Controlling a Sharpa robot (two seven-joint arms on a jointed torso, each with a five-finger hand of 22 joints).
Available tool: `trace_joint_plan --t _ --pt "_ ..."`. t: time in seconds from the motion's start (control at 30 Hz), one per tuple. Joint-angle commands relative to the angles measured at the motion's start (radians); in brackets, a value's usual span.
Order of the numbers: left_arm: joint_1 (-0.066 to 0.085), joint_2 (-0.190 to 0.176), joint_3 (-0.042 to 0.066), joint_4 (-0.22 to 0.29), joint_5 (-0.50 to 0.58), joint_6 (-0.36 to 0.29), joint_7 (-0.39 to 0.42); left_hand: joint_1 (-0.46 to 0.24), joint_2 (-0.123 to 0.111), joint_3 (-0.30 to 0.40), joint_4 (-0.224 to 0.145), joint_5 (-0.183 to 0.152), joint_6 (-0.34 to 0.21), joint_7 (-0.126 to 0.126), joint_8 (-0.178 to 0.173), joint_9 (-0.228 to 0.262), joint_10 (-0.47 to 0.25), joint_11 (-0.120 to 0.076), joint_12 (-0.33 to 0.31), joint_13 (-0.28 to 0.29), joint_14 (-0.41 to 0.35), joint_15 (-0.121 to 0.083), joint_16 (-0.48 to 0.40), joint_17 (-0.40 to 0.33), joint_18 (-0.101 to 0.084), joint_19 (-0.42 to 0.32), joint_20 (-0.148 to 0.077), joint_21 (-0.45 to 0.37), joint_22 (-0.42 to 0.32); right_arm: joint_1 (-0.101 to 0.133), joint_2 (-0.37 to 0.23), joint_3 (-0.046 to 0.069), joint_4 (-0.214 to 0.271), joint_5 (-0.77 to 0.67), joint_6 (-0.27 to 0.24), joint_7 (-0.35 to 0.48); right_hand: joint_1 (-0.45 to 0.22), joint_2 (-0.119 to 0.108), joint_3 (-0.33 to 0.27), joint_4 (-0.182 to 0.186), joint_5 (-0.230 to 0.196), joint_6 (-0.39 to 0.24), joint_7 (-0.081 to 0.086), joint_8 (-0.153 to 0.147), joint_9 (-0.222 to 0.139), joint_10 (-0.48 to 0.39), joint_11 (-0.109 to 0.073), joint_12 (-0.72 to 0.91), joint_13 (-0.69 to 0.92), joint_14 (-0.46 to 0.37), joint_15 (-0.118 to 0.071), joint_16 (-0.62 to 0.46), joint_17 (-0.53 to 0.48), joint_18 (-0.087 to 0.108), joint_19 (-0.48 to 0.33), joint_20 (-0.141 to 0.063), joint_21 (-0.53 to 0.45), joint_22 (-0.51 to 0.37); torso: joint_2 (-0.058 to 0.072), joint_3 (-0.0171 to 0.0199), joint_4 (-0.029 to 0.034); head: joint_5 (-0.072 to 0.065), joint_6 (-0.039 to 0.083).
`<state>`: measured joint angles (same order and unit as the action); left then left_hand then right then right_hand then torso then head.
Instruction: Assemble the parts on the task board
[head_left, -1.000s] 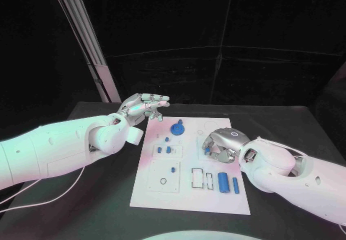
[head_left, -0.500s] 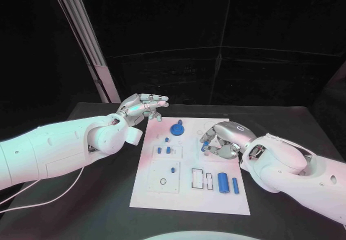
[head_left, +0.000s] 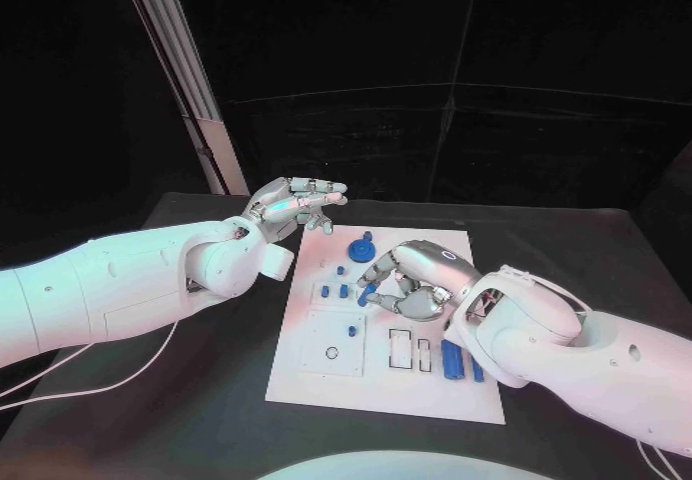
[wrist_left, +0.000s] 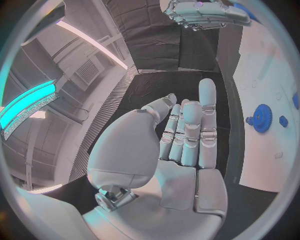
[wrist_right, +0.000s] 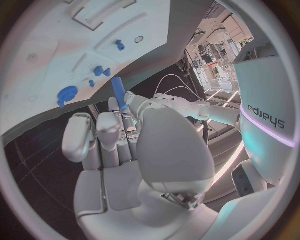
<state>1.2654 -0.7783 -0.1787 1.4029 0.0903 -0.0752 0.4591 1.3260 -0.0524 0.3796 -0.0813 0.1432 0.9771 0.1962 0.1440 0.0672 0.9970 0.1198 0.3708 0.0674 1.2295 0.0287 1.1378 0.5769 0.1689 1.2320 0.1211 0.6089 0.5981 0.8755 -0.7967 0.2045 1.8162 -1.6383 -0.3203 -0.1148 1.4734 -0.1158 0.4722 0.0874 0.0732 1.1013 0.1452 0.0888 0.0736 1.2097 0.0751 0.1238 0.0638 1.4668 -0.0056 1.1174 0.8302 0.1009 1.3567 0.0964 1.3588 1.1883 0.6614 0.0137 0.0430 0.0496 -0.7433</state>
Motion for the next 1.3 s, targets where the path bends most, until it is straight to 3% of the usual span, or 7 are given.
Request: trace_joint_plan --t 0.03,0.13,0.23,0.53,0.63,0.87,1.3 --pt "0.001 0.003 0.001 0.002 0.003 0.007 0.019 -0.001 -0.004 -0.001 0.0 0.005 -0.008 -0.001 0.005 0.001 -0.007 -0.001 0.003 0.001 0.003 -0.002 0.005 -0.001 0.013 0.006 0.0 0.003 0.0 -0.002 0.033 -0.021 -0.016 0.044 0.003 0.085 0.002 -0.005 0.007 0.0 0.008 0.001 0.003 -0.005 -0.002 0.004 0.0 -0.005 0.001 0.002 -0.005 0.005 0.001 -0.017 0.008 -0.001 0.004 0.003 0.0 0.0003 -0.004 0.011 -0.008" --pt "0.001 0.004 0.001 0.002 0.003 0.007 0.02 -0.001 -0.004 -0.001 0.0 0.005 -0.008 -0.001 0.005 0.001 -0.007 -0.001 0.003 0.001 0.003 -0.002 0.005 -0.001 0.013 0.006 0.0 0.003 0.0 -0.004 0.063 -0.049 -0.033 0.048 0.013 0.092 0.002 -0.006 0.008 -0.001 0.01 0.0 0.004 -0.006 -0.002 0.003 0.001 -0.007 0.001 0.002 -0.005 0.005 0.002 -0.017 0.008 -0.001 0.004 0.002 0.0 0.0013 -0.0029 0.018 -0.018" --pt "0.001 0.006 0.001 0.002 0.003 0.007 0.021 -0.001 -0.004 -0.001 0.0 0.005 -0.008 -0.001 0.005 0.001 -0.007 -0.001 0.003 0.001 0.003 -0.002 0.005 -0.001 0.013 0.006 0.0 0.003 0.0 -0.006 0.086 -0.062 -0.049 0.049 0.021 0.089 0.001 -0.006 0.009 -0.002 0.011 -0.002 0.005 -0.008 -0.003 0.001 0.002 -0.009 0.001 0.002 -0.004 0.007 0.003 -0.018 0.008 0.0 0.005 0.003 0.001 0.0013 -0.005 0.025 -0.024" --pt "0.001 0.012 0.001 -0.001 0.003 0.008 0.022 -0.006 -0.004 -0.002 0.002 0.006 -0.008 -0.001 0.007 0.001 -0.008 -0.001 0.005 0.001 0.002 -0.001 0.005 -0.003 0.013 0.006 0.0 0.003 0.0 -0.01 0.142 -0.102 -0.099 0.027 0.071 0.07 -0.002 -0.007 0.011 -0.005 0.015 -0.005 0.007 -0.011 -0.003 -0.002 0.004 -0.014 0.001 0.002 -0.003 0.009 0.005 -0.018 0.008 0.001 0.006 0.004 0.0 0.0008 -0.0018 0.041 -0.043" --pt "0.001 0.012 0.001 -0.001 0.003 0.008 0.022 -0.006 -0.004 -0.002 0.002 0.006 -0.008 -0.001 0.007 0.001 -0.008 -0.001 0.005 0.001 0.002 -0.001 0.005 -0.003 0.013 0.006 0.0 0.003 0.0 -0.011 0.153 -0.107 -0.109 0.009 0.084 0.062 -0.003 -0.008 0.011 -0.005 0.016 -0.005 0.008 -0.011 -0.004 -0.002 0.004 -0.014 0.001 0.002 -0.002 0.009 0.005 -0.018 0.008 0.001 0.006 0.004 0.0 0.0021 -0.0036 0.046 -0.048" --pt "0.001 0.013 0.001 -0.001 0.003 0.009 0.021 -0.006 -0.004 -0.002 0.002 0.006 -0.008 -0.001 0.007 0.001 -0.008 -0.001 0.005 0.001 0.002 -0.001 0.005 -0.003 0.013 0.006 0.0 0.003 0.0 -0.011 0.164 -0.111 -0.124 -0.021 0.105 0.02 -0.004 -0.008 0.011 -0.006 0.017 -0.005 0.008 -0.011 -0.004 -0.002 0.004 -0.015 0.001 0.001 -0.002 0.009 0.004 -0.018 0.008 0.001 0.006 0.005 -0.001 0.0012 -0.0036 0.046 -0.054" --pt "0.001 0.013 0.001 -0.002 0.003 0.012 0.019 -0.006 -0.004 -0.002 0.002 0.006 -0.008 -0.001 0.007 0.001 -0.008 -0.001 0.005 0.001 0.002 -0.001 0.005 -0.003 0.013 0.006 0.0 0.003 0.0 -0.011 0.168 -0.112 -0.127 -0.075 0.115 -0.016 -0.005 -0.008 0.012 -0.006 0.018 -0.004 0.008 -0.011 -0.003 -0.001 0.004 -0.015 0.001 0.001 -0.002 0.011 0.006 -0.018 0.008 0.001 0.007 0.006 -0.001 0.0017 -0.0042 0.046 -0.054"
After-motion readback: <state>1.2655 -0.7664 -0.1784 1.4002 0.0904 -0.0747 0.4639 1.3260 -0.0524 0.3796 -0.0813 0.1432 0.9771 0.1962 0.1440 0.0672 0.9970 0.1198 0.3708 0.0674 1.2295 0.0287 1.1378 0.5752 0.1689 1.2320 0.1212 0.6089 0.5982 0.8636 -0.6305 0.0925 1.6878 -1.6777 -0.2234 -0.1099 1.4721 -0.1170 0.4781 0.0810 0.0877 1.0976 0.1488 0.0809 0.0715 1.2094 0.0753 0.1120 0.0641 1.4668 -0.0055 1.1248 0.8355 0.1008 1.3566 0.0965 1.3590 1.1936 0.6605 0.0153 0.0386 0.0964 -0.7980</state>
